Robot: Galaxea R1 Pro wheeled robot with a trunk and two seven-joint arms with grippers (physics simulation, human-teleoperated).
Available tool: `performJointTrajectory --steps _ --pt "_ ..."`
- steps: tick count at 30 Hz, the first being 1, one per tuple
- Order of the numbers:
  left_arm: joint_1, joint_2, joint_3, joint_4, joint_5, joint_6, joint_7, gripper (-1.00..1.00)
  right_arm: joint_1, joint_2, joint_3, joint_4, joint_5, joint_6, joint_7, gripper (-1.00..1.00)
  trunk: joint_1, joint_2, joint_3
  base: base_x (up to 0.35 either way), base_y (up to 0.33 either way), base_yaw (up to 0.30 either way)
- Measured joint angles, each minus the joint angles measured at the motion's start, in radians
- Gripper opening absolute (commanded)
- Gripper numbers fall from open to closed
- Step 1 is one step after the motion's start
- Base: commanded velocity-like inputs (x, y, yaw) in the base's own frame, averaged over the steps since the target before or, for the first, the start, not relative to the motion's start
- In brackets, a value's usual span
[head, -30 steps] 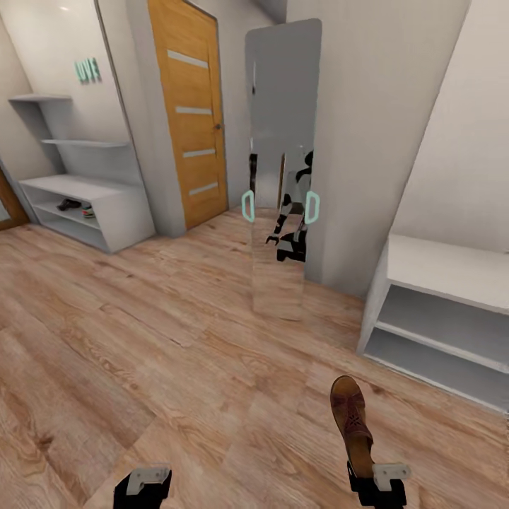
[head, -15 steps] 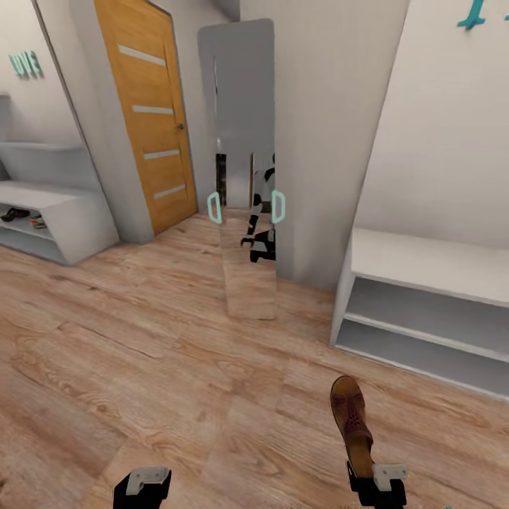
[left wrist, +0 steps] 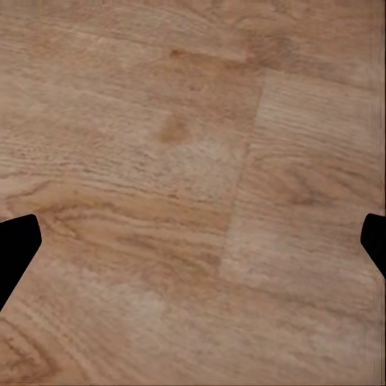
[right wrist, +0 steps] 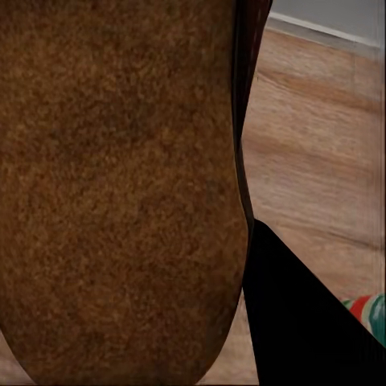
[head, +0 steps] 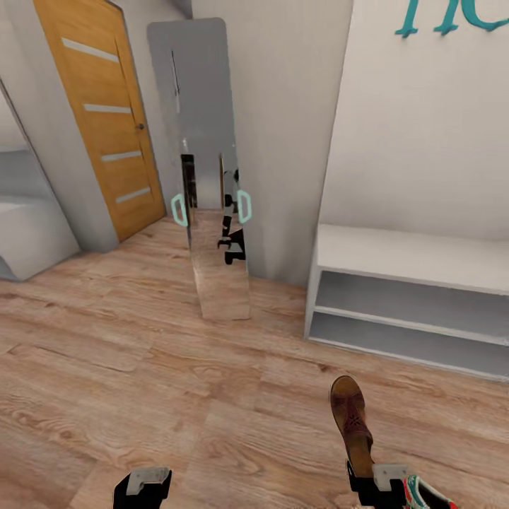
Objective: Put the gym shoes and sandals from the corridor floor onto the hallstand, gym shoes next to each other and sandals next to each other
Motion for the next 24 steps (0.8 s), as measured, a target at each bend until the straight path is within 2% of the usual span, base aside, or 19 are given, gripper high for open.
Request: performJointTrajectory --steps 24 --pt "0.000 -0.001 -0.001 0.000 0.000 0.000 0.000 1.00 0.000 0.000 0.000 0.000 0.000 0.000 0.000 -1.00 0.000 0.000 0.000 0.000 0.000 -0.283"
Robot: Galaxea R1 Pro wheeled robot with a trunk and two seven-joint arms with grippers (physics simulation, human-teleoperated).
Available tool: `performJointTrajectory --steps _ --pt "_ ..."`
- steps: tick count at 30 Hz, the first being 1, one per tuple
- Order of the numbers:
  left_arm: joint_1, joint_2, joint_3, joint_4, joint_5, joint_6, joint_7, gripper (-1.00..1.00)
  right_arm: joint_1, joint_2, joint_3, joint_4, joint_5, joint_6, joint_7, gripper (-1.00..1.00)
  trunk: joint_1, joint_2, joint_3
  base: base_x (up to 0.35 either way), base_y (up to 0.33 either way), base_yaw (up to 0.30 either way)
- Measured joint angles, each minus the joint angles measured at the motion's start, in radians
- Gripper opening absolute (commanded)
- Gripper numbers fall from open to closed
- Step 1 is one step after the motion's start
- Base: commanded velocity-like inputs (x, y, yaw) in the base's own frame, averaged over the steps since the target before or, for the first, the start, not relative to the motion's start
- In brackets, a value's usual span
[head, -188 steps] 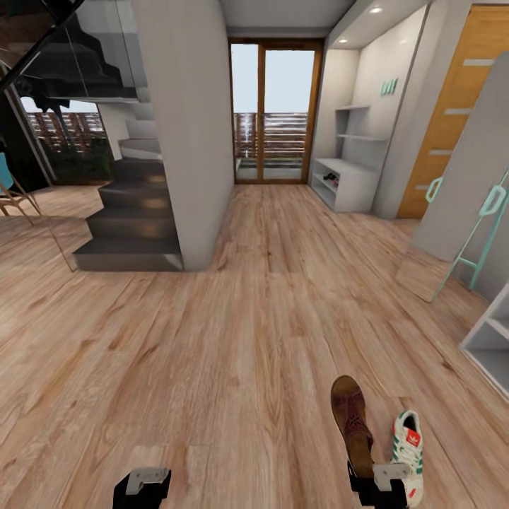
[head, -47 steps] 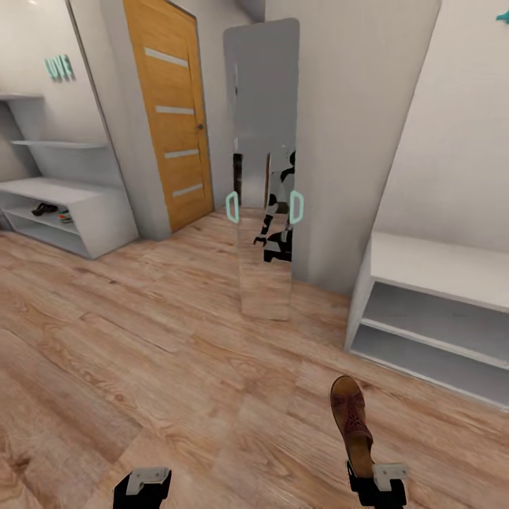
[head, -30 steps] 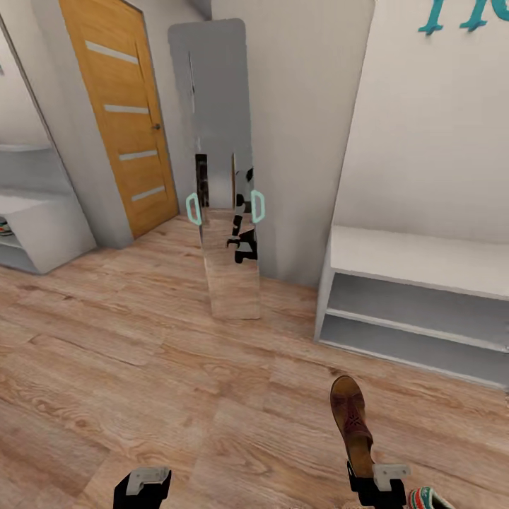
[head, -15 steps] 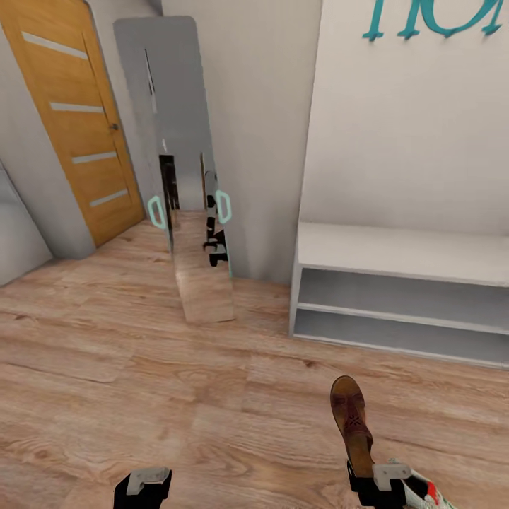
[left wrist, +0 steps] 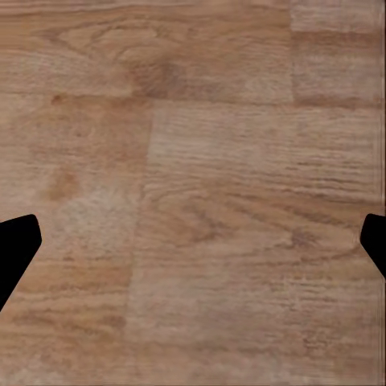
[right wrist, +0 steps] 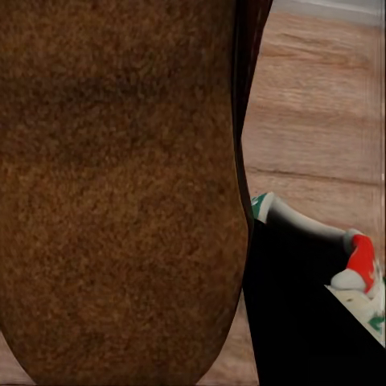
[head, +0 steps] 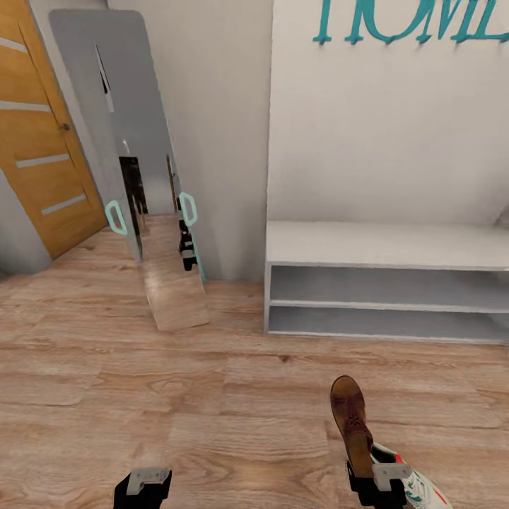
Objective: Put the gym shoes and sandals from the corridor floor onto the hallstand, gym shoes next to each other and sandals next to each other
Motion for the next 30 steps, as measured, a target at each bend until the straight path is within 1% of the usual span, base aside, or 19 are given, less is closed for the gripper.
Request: performJointTrajectory --steps 30 --pt "0.000 0.000 0.000 0.000 0.000 0.000 0.000 1.00 0.000 0.000 0.000 0.000 0.000 0.000 0.000 -1.00 0.000 0.000 0.000 0.000 0.000 -0.283"
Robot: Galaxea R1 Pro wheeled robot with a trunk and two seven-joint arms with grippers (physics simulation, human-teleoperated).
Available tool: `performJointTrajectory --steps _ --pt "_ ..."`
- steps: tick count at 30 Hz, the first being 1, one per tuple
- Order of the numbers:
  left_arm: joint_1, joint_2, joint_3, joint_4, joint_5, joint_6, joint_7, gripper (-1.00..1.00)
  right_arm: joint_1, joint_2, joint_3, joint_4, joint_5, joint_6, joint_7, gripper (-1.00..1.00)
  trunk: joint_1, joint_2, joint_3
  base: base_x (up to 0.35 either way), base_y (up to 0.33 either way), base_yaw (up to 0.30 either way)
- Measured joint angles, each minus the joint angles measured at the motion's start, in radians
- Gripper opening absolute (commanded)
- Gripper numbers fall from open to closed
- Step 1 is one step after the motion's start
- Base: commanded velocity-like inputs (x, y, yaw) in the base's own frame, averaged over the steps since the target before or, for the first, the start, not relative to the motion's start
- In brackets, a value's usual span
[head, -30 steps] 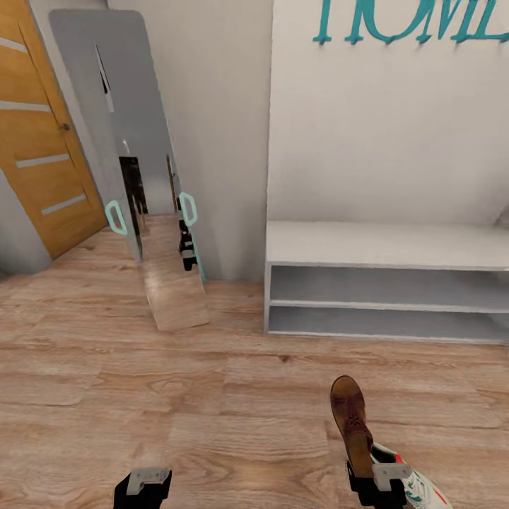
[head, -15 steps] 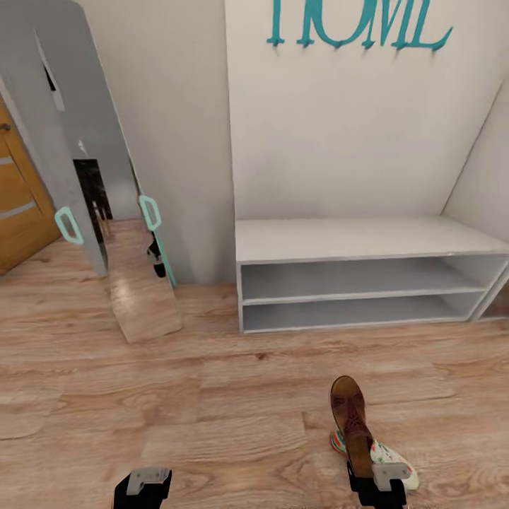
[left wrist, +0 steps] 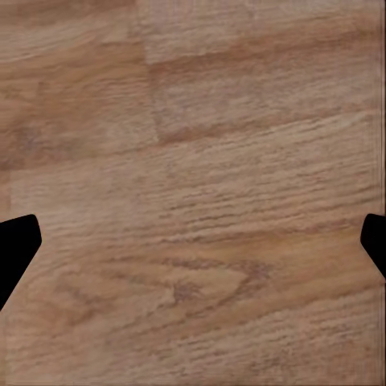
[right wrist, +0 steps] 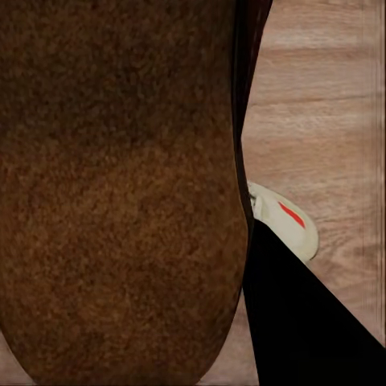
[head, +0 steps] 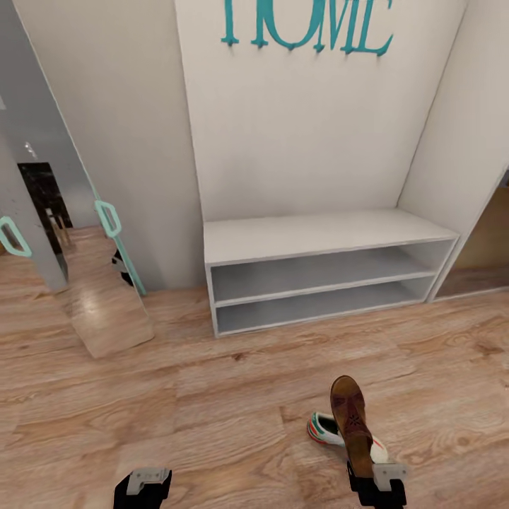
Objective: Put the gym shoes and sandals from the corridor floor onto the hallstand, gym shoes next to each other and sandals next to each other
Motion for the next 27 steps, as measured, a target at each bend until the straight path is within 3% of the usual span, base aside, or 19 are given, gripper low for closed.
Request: performJointTrajectory --steps 19,27 --pt "0.000 0.000 0.000 0.000 0.000 0.000 -0.001 1.00 0.000 0.000 0.000 0.000 0.000 0.000 0.000 -1.00 0.000 0.000 0.000 -0.001 0.001 -0.283" --pt "0.000 0.000 -0.001 0.000 0.000 0.000 -0.003 1.00 0.000 0.000 0.000 0.000 -0.001 0.000 0.000 -1.00 0.000 0.000 0.000 -0.090 0.193 -0.283"
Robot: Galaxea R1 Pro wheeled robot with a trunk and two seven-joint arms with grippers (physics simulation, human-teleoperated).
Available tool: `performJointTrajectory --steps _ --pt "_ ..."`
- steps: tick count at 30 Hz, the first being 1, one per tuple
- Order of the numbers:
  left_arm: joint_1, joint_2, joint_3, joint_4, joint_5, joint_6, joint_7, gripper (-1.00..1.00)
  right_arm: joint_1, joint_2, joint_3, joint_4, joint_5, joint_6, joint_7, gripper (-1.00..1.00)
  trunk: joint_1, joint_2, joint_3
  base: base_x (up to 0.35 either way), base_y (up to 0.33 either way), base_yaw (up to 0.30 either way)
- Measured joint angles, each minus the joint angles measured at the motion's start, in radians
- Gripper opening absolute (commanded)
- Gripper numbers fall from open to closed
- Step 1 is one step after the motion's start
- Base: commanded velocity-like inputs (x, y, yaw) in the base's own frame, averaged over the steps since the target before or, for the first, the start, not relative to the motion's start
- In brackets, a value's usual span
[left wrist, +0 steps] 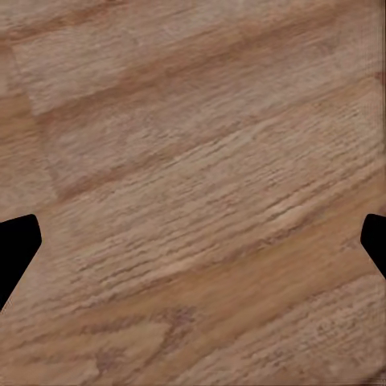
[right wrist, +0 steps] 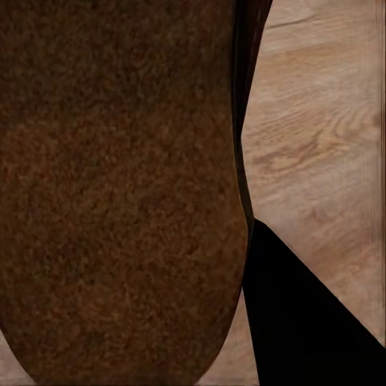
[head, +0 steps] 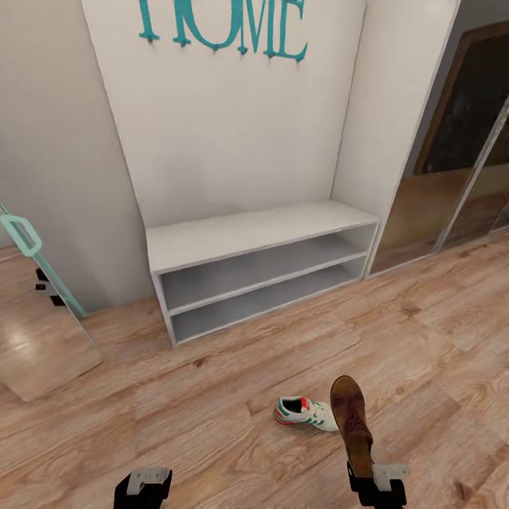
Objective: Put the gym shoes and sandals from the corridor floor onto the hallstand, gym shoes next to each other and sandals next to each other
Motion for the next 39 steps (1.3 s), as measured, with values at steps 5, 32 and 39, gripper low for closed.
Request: performJointTrajectory --steps 5,32,39 --pt "0.000 0.000 0.000 0.000 0.000 0.000 -0.001 1.00 0.000 0.000 0.000 0.000 0.000 0.000 0.000 -1.00 0.000 0.000 0.000 -0.014 0.297 -0.283" --pt "0.000 0.000 0.000 0.000 0.000 0.000 -0.002 1.00 0.000 0.001 0.000 0.000 0.000 0.000 0.000 -1.00 0.000 0.000 -0.015 0.000 0.142 -0.283" --pt "0.000 0.000 0.000 0.000 0.000 0.000 -0.002 1.00 0.000 0.001 0.000 0.000 0.000 0.000 0.000 -1.00 0.000 0.000 -0.020 0.000 0.000 -0.283"
